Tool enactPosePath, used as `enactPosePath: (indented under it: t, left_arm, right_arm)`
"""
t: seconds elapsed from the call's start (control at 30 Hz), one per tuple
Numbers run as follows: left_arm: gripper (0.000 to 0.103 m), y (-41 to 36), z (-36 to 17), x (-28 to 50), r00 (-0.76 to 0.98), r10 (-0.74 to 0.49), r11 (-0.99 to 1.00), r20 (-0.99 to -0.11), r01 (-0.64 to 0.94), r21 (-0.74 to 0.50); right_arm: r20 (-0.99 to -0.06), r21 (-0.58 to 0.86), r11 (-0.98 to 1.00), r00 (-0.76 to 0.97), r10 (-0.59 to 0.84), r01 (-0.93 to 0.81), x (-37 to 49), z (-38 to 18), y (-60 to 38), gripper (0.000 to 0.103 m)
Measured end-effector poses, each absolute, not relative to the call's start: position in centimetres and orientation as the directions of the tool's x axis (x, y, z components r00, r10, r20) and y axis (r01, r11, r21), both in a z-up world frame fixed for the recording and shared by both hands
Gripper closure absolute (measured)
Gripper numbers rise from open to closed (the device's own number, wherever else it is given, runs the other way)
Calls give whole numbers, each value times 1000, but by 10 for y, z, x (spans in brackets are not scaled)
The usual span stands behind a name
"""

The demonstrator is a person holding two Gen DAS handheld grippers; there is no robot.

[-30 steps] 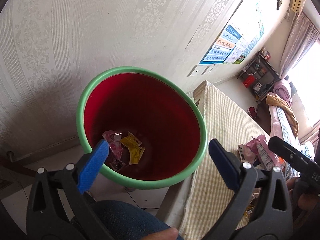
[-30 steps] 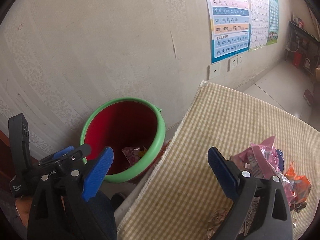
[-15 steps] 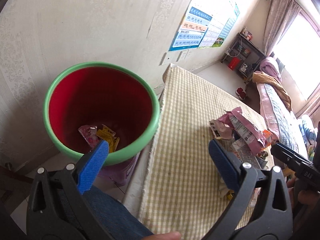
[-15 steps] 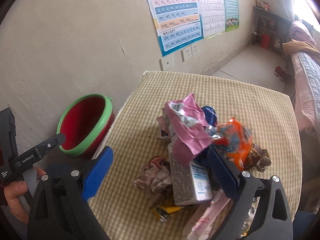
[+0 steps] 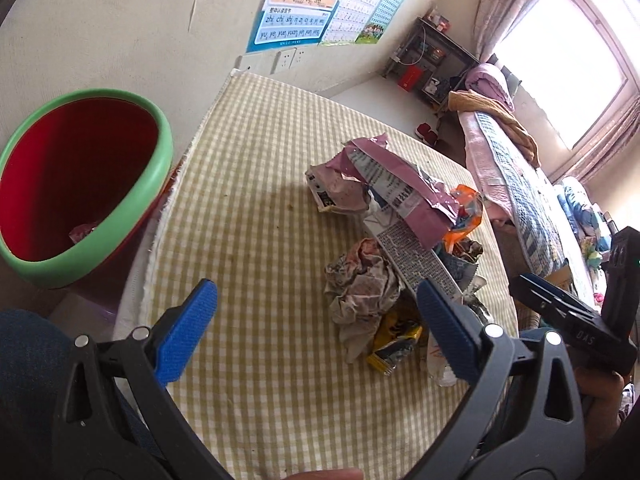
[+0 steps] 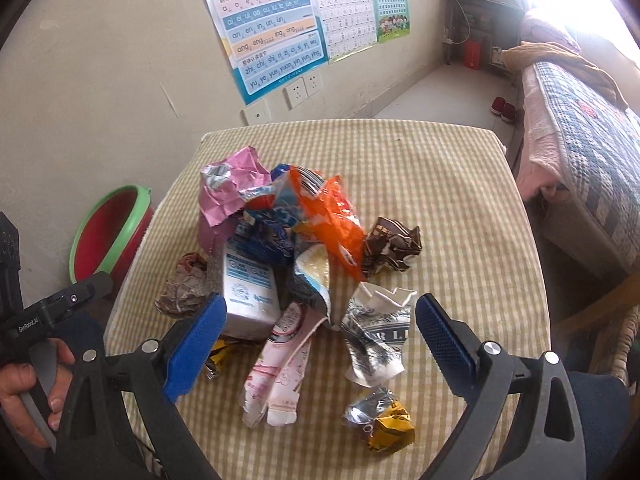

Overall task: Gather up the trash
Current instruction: 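Move both open tools back over the trash pile, then grasp the crumpled tissue with the left tool while the right tool grasps the white printed cup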

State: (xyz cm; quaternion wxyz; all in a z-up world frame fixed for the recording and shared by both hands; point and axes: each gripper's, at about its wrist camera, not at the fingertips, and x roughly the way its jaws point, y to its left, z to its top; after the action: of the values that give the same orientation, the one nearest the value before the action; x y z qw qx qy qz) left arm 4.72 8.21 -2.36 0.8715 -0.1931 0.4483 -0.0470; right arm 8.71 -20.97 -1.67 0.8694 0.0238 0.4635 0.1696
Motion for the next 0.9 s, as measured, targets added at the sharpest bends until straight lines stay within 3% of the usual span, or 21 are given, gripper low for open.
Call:
enactPosePath:
  t: [0.53,0.9]
  left_arm:
    - [8,52,-58,75,518,-297,923,-802,-58,-380]
    - [30,45,-78,86,481,-331,921,-812,-21,-388]
  right_arm:
    - [-857,225,964,442,265,-143,108,-66,-237,11]
    - [-889,234,963,372,267,-133,121,-97,-230,22]
